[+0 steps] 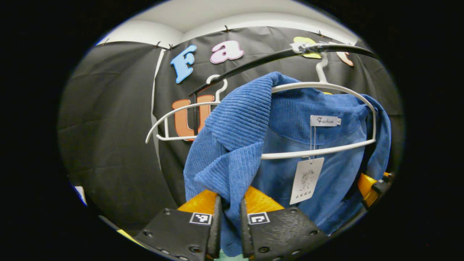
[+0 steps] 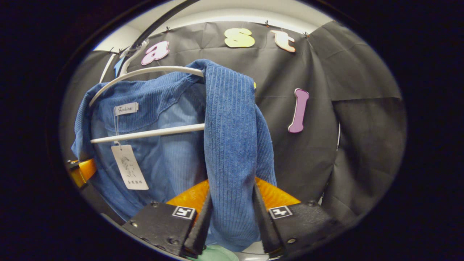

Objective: Grasp the clothes on the hanger with both hands and then place them into the laundry hamper below.

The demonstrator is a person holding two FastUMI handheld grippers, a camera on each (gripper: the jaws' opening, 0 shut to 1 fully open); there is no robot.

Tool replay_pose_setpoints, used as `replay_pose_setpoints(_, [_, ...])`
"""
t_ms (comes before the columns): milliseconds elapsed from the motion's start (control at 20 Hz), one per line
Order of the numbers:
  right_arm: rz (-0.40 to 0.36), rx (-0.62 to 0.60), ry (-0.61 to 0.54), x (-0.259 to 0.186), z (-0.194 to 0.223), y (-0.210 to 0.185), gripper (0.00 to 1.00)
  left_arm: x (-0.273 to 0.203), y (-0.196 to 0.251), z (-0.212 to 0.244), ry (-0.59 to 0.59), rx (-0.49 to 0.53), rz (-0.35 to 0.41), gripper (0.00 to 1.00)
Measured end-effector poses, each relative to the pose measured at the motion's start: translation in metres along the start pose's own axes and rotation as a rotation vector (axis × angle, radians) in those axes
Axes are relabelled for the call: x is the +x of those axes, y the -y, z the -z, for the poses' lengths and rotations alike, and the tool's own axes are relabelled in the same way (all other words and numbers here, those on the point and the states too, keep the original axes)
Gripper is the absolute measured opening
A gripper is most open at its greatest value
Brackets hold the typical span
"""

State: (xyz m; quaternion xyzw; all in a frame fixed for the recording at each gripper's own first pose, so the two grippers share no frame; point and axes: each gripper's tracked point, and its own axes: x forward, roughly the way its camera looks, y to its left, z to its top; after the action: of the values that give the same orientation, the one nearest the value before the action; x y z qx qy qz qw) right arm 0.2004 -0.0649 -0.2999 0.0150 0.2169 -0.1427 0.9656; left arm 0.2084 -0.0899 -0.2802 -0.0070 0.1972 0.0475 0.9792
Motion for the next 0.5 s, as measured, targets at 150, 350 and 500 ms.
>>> replay_pose_setpoints(150, [0.041, -0.022, 0.027, -0.008, -0.009, 0.021, 0.27, -0.004, 0.003, -0.002, -0.006, -0.030, 0.060, 0.11])
replay_pose_setpoints(350, [0.050, -0.037, 0.050, -0.017, -0.026, 0.040, 0.09, -0.020, -0.005, -0.009, 0.016, 0.004, 0.094, 0.11])
replay_pose_setpoints(500, [0.097, -0.051, 0.073, -0.023, -0.039, 0.058, 0.08, -0.029, -0.019, -0.019, 0.041, 0.028, 0.091, 0.11])
